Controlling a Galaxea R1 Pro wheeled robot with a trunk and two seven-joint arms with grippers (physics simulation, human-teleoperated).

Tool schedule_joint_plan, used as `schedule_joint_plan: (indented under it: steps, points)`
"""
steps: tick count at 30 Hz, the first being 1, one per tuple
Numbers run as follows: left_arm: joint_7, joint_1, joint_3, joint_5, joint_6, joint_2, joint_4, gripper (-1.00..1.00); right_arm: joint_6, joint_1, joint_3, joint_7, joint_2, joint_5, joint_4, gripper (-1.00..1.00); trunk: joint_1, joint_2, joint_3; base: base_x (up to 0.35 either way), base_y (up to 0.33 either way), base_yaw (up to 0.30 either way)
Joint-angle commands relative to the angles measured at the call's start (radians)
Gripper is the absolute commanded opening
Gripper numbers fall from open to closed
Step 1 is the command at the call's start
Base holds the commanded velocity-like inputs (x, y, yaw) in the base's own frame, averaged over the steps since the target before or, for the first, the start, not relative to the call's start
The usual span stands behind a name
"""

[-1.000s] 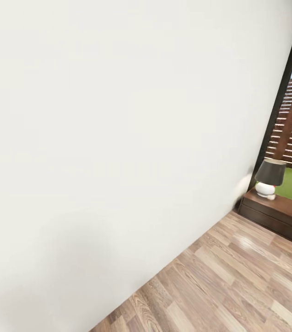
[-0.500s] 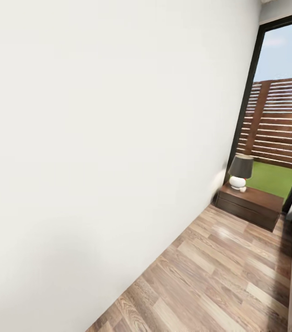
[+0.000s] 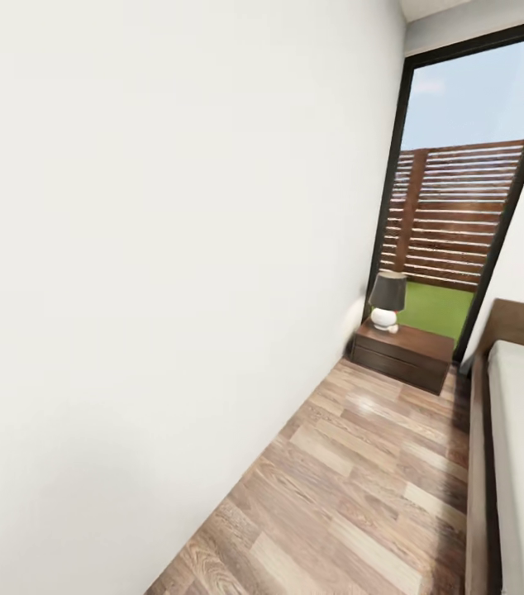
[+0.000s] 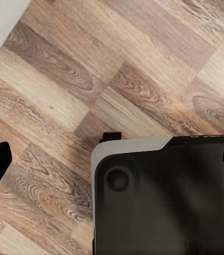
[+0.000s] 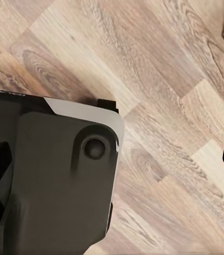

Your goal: In the bedroom, move the book from the bed onto either nightstand, and place the two sandals side by side next to the bed.

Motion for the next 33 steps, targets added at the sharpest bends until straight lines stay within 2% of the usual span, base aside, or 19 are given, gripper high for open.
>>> schedule_joint_plan:
  steps: [1,33]
  points:
    - [0.004,0.000,-0.009,0.005,-0.003,0.000,0.001,1.00,-0.001,-0.001,0.009,0.002,0.000,-0.010,0.002,1.00,0.000,-0.001,0.000,0.000,0.000,-0.293]
    - [0.004,0.000,-0.009,0.004,-0.003,0.000,0.001,1.00,-0.001,-0.001,0.008,0.004,0.001,-0.009,0.001,1.00,0.000,-0.001,0.000,0.000,0.000,-0.293]
